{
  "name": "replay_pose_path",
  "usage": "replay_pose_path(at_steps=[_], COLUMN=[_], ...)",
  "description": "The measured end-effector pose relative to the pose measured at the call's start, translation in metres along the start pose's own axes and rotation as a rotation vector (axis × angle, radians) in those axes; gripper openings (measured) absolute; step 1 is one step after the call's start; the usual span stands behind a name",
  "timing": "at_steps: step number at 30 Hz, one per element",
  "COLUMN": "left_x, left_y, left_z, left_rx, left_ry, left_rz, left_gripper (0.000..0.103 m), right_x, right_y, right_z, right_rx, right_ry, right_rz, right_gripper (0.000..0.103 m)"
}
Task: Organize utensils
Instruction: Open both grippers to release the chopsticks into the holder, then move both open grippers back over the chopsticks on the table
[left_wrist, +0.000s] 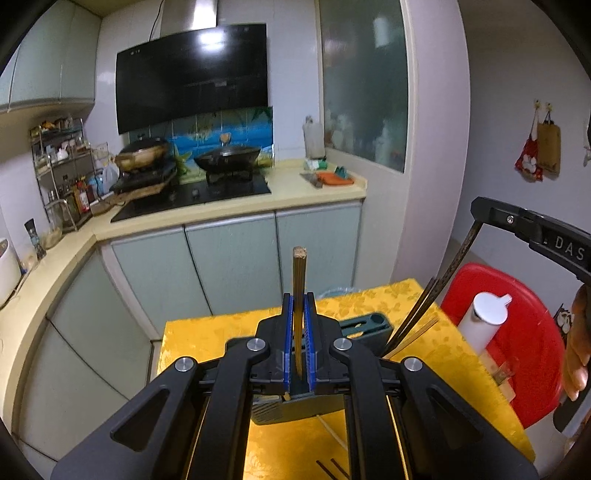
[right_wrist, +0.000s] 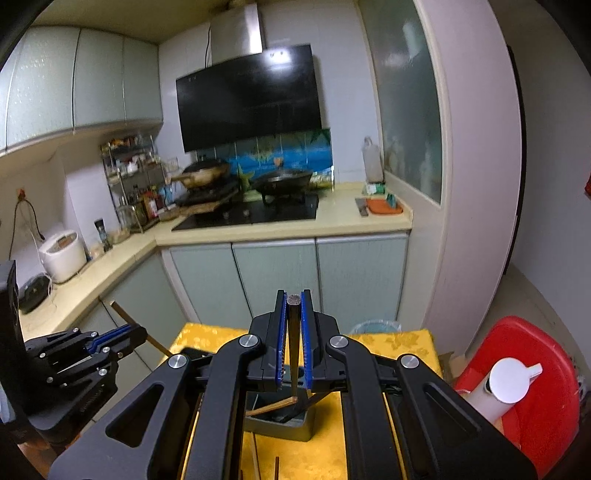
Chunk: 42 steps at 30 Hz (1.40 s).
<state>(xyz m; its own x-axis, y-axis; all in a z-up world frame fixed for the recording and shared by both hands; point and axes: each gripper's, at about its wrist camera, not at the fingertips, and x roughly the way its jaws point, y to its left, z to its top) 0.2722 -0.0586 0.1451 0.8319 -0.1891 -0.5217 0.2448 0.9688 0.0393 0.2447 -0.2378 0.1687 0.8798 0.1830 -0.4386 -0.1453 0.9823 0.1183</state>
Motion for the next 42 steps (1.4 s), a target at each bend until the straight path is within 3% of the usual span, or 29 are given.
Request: replay_pose_path(at_steps=[13,14,15,16,17,19,22,27,38,42], left_x=[0.026,0.025,0.024,0.022,0.019,0.015,0.007,-0.007,-0.022,-0.024], left_y=[0.000,0.001,0.001,0.001,0.002,0.002,0.003,0.009,0.011,0.018], left_z=[-0.022,-0.022,-0.020,-0.019,-0.019,-0.017,-0.017,-0.019,-0.057,-0.077], left_rx=[-0.027,-0.031,-0.033,-0.038,-0.042,-0.040,-0.036,-0.054,-0.056,-0.101], left_ry=[0.054,0.054,0.054,0.050,0.042,0.027,0.007,-0.022,-0.018,0.005], left_rz=[0.015,0.013,0.012,0.014,0.020,0.030,0.050,0.068,0.099,0.104], left_gripper=[0.008,0.011,0.021,0.033,0.037,0.045,0.061,0.075,0.077,0.077], right_x=[0.037,0.037,0.037,0.037,0.036,0.032,0.026,0.009,-0.018,-0.030], right_y=[0.016,0.016,0.016,0.016,0.016,0.015,0.014,0.009,-0.010,-0.014], right_z=[-0.022,-0.022,-0.022,-0.022,-0.022,-0.022,-0.020,-0.020,-0.056,-0.083], right_rx=[-0.022,-0.024,-0.025,-0.024,-0.020,-0.009,-0.016,-0.021,0.013,0.040], right_ry=[0.098,0.098,0.097,0.097,0.093,0.070,0.051,0.015,-0.015,-0.024], right_rz=[0.025,0.022,0.023,0.024,0.022,0.018,0.012,-0.001,0.000,0.020], right_gripper=[0.010,0.010,0.011,0.017,0.023,0.045,0.046,0.047,0.050,0.063])
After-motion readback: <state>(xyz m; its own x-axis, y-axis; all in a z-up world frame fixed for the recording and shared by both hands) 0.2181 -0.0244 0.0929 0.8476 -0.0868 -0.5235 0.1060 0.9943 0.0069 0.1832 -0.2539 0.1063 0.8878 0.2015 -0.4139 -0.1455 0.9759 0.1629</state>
